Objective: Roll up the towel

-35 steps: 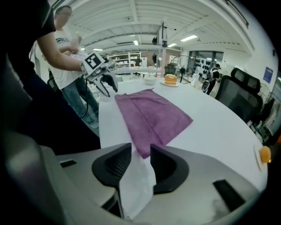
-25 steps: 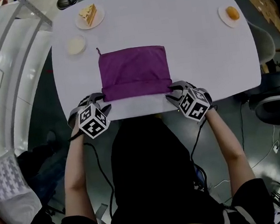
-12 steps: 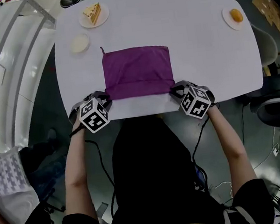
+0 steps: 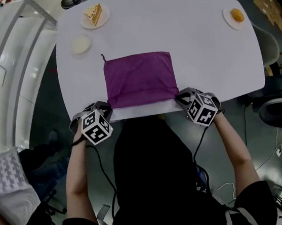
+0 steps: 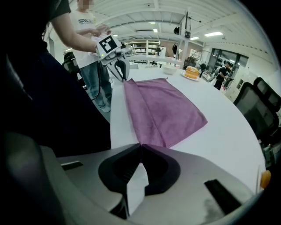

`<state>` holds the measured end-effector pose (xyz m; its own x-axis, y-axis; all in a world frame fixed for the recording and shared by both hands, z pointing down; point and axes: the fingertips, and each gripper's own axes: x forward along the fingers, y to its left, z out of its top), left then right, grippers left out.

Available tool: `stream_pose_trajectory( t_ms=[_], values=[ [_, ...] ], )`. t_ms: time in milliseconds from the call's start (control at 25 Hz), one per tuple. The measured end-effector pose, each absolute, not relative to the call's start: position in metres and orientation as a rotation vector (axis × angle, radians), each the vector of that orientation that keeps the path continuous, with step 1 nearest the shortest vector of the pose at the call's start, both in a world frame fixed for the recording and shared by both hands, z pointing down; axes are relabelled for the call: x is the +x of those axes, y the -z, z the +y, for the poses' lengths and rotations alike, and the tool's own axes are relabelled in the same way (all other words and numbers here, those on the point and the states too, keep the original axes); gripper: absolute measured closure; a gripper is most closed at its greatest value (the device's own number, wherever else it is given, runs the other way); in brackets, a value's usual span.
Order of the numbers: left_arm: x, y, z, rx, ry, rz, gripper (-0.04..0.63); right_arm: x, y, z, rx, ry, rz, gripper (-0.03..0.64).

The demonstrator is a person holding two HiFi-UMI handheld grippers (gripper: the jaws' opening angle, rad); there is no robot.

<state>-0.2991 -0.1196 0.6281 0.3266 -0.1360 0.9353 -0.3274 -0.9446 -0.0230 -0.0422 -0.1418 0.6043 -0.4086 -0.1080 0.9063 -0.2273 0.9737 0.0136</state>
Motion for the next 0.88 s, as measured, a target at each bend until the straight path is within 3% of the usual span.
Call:
stream_pose_trajectory(
  t_ms=[240,880],
  values=[
    [-0.300,-0.616,-0.088,2.427,-1.646,-0.324,0.572,-0.042,-0.590,-0.112,0.193,-0.198,-2.038,0.600],
    [-0.308,-0.608,-0.163,2.414,-1.563,-0.535,0.574,-0.043,-0.588,-0.192,0.369,-0.248,-2.056,0.600]
  ],
)
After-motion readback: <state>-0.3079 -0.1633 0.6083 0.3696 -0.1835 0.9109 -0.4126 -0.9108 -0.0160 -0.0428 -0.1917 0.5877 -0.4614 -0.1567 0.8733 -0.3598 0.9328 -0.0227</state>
